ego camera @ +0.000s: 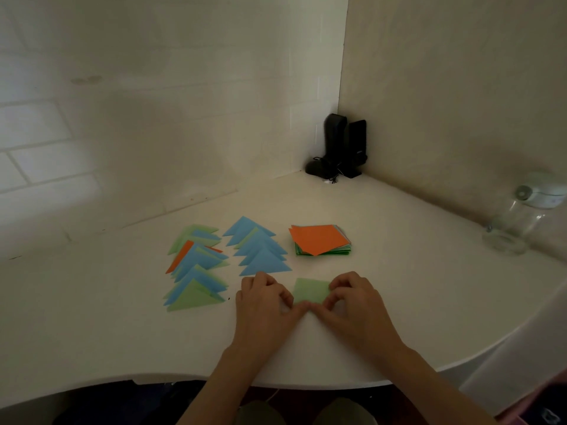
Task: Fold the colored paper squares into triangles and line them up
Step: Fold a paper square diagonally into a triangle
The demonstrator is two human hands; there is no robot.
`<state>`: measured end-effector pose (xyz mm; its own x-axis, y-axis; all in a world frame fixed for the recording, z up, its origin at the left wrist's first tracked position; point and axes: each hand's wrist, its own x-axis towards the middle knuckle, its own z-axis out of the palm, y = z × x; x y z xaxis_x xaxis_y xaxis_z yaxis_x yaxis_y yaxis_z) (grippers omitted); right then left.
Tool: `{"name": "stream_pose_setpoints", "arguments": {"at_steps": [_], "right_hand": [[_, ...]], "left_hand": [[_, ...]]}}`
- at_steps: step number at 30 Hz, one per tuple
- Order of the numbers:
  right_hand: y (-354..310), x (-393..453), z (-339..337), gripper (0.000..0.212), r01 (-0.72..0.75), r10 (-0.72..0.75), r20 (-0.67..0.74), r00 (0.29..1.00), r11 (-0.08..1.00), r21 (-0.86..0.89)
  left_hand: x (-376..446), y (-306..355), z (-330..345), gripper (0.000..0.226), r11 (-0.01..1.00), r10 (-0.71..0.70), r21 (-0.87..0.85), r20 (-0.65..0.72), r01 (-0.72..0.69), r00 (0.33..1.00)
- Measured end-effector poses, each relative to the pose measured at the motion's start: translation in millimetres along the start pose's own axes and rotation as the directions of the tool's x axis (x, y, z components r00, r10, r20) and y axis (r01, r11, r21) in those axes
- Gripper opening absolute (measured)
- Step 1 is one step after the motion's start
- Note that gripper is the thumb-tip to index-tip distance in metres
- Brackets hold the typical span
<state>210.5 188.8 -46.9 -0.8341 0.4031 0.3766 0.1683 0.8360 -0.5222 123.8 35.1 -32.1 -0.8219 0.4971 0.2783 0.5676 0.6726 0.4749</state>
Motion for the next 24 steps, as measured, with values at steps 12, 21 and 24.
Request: {"name": "stream_pose_setpoints", "arguments": {"at_steps": [12, 21, 24], "right_hand": [[4, 11, -14, 0.038, -0.061, 0.027, 0.231, 0.973, 0.988, 0.144], [1, 22, -36, 0.046, -0.064, -0.032, 0.457, 0.889, 0.979, 0.193], [-1, 24, -38, 0.049, 0.018, -0.06, 0.383, 0.922, 0.993, 0.114]], "left_hand": [[9, -9, -13, 0.023, 0.984, -0.032, -0.171, 0.117, 0.052, 0.993], [18, -1, -18, 0.034, 0.992, 0.061, -0.119, 0.224, -0.034, 0.973], [25, 1, -22, 0.032, 0.992, 0.103, -0.105, 0.298, -0.075, 0.949]]}}
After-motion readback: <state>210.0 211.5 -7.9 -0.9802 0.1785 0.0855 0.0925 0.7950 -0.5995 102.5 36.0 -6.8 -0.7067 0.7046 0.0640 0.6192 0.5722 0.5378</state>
